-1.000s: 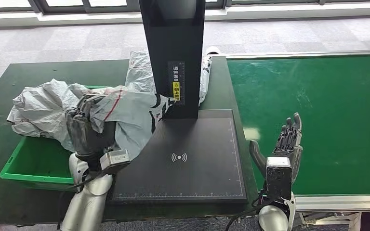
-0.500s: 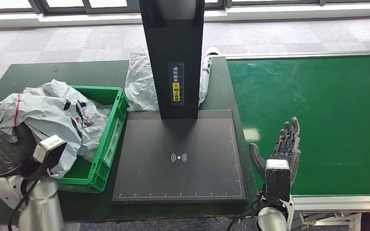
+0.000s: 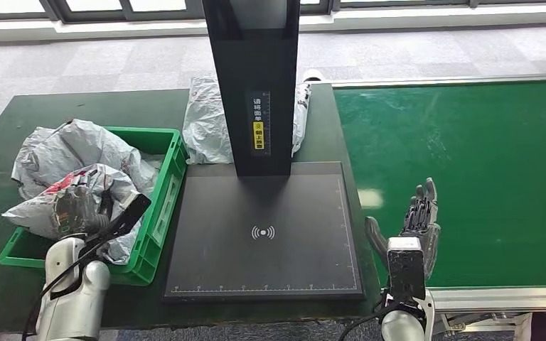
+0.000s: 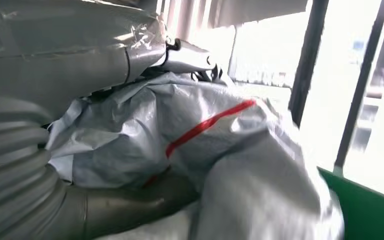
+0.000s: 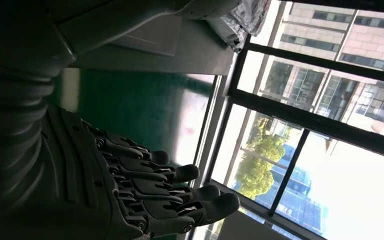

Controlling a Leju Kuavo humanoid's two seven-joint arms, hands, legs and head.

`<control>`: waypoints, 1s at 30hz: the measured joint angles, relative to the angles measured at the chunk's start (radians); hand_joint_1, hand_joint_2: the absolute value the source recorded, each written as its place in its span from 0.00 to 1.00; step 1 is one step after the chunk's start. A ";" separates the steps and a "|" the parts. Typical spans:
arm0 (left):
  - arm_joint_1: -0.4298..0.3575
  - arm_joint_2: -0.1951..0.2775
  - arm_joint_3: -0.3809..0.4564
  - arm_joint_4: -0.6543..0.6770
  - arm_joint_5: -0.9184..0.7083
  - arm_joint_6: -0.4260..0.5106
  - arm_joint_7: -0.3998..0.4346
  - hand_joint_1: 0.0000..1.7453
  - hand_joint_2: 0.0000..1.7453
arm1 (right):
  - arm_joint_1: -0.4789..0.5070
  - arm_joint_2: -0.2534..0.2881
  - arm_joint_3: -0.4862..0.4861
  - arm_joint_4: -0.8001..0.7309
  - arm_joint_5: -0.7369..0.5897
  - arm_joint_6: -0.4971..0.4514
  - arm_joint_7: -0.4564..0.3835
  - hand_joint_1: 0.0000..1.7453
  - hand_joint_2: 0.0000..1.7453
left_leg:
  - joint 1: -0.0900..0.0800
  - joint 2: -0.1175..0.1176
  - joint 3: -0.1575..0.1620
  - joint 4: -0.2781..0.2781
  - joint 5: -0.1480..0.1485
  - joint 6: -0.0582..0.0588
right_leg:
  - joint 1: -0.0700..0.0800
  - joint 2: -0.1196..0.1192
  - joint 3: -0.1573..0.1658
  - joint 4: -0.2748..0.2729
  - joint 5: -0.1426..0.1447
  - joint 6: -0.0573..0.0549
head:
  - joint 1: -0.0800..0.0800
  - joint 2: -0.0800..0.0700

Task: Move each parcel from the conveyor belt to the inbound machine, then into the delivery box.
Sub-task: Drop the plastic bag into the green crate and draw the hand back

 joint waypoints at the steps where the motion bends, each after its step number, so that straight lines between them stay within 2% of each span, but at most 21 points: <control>1: -0.011 0.011 -0.017 0.031 0.030 -0.023 -0.011 0.00 1.00 | 0.001 -0.001 0.000 0.000 0.006 0.008 0.004 0.00 1.00 | 0.000 -0.001 0.000 0.000 0.000 0.000 | -0.001 -0.001 0.001 0.000 -0.001 0.001 | 0.000 0.000; 5: -0.051 0.049 -0.079 0.114 0.101 -0.046 -0.047 0.00 1.00 | 0.006 -0.002 0.000 -0.003 0.017 0.024 0.009 0.00 1.00 | -0.002 -0.011 0.004 -0.001 0.001 0.002 | -0.003 -0.012 0.008 0.000 -0.005 0.003 | 0.000 0.000; 8: -0.061 0.064 -0.100 0.134 0.208 -0.039 -0.119 0.00 1.00 | 0.012 -0.002 0.000 -0.013 0.022 0.028 0.016 0.00 1.00 | -0.002 -0.013 0.006 -0.001 0.002 0.001 | -0.002 -0.015 0.010 0.000 -0.005 0.001 | 0.000 0.000; 10: -0.053 0.071 -0.105 0.110 0.342 -0.011 -0.168 0.00 1.00 | 0.026 -0.002 0.000 -0.028 0.026 0.032 0.025 0.00 1.00 | -0.001 -0.012 0.005 -0.001 0.004 0.000 | -0.001 -0.015 0.008 0.000 -0.002 -0.001 | 0.000 0.000; 13: -0.034 0.080 -0.120 0.033 0.483 0.040 -0.187 0.00 1.00 | 0.052 -0.002 0.000 -0.046 0.028 0.035 0.030 0.00 1.00 | 0.000 -0.010 0.002 -0.001 0.006 -0.001 | 0.000 -0.012 0.005 0.000 0.001 -0.002 | 0.000 0.000; 18: 0.016 0.123 -0.153 -0.087 0.450 0.020 -0.172 0.00 1.00 | 0.071 -0.004 0.000 -0.052 0.043 0.044 0.037 0.00 1.00 | 0.000 -0.006 0.001 -0.001 0.005 -0.002 | 0.000 -0.006 0.003 0.001 0.001 -0.003 | 0.000 0.000; 20: 0.048 0.160 -0.166 -0.132 0.377 -0.028 -0.160 0.00 1.00 | 0.074 -0.007 0.000 -0.053 0.057 0.061 0.041 0.00 1.00 | 0.000 -0.003 0.001 -0.001 0.004 -0.003 | 0.000 -0.003 0.001 0.001 0.001 -0.003 | 0.000 0.000; 23: 0.098 0.232 -0.175 -0.191 0.280 -0.147 -0.167 0.00 1.00 | 0.073 -0.014 -0.001 -0.052 0.076 0.093 0.042 0.00 1.00 | 0.001 0.000 0.000 -0.001 0.002 -0.004 | 0.001 -0.001 0.000 0.001 0.000 -0.004 | 0.000 0.000; 27: 0.155 0.372 -0.174 -0.255 0.278 -0.362 -0.247 0.00 1.00 | 0.061 -0.021 -0.004 -0.034 0.086 0.125 0.026 0.00 1.00 | 0.003 0.002 0.000 -0.001 0.002 -0.005 | 0.003 0.002 -0.002 0.001 -0.001 -0.005 | 0.000 0.000; 30: 0.176 0.457 -0.156 -0.292 0.294 -0.425 -0.294 0.00 1.00 | 0.054 -0.023 -0.008 -0.019 0.085 0.130 0.016 0.00 1.00 | 0.003 0.002 0.000 -0.001 0.002 -0.005 | 0.004 0.001 -0.001 0.001 -0.001 -0.006 | 0.000 0.000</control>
